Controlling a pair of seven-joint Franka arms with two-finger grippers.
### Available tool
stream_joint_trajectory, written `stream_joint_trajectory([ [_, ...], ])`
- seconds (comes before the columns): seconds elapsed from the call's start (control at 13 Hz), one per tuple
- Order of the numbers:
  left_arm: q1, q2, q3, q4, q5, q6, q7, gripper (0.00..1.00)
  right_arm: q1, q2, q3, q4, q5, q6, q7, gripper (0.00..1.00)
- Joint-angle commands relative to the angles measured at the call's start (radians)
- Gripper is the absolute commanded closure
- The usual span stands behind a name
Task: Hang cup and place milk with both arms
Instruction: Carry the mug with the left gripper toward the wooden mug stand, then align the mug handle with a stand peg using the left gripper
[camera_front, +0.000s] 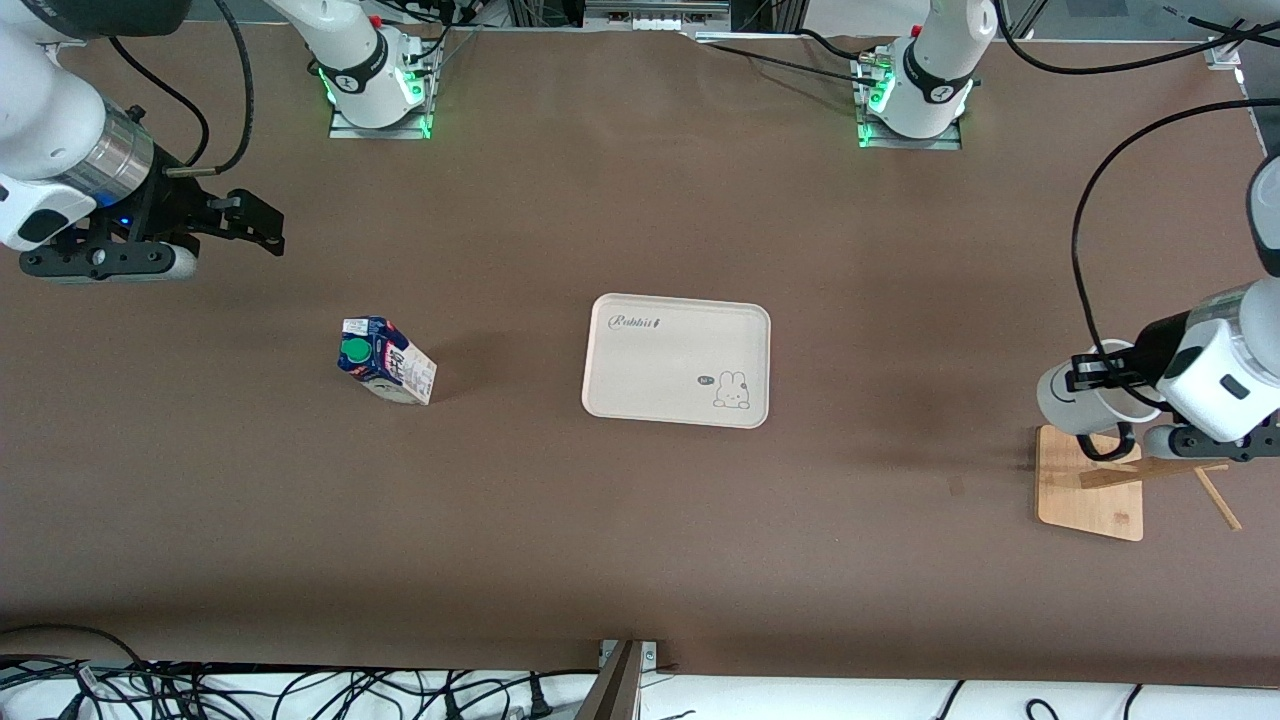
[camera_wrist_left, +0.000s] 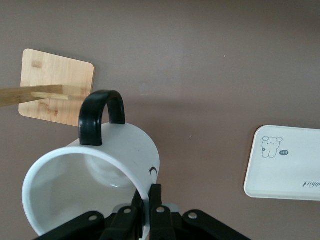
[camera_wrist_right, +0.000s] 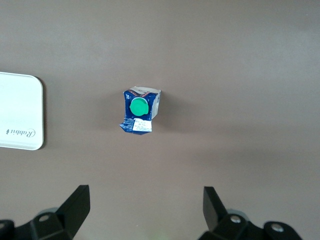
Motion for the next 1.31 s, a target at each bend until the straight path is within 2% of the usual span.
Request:
stream_joint_trajectory([
  [0.0, 0.05, -0.018, -0.014, 0.005, -0.018, -0.032, 0.085, 1.0, -0.003, -0.016, 0.007, -0.011, 0.002, 0.006, 0.001, 0.0],
  [0.54, 0.115, -0.026, -0.012, 0.034, -0.018, -0.066, 0.161, 1.0, -0.001, -0.014, 0.007, -0.011, 0.002, 0.009, 0.001, 0.0],
  [1.0, 0.128, -0.014, -0.006, 0.039, -0.02, -0.049, 0.207, 1.0, 0.002, -0.01, 0.007, -0.011, 0.002, 0.006, 0.0, 0.0],
  [1.23, 0.148, -0.006, -0.002, 0.041, -0.062, -0.042, 0.211, 1.0, 0.006, -0.008, 0.01, -0.011, -0.001, 0.004, -0.002, 0.0],
])
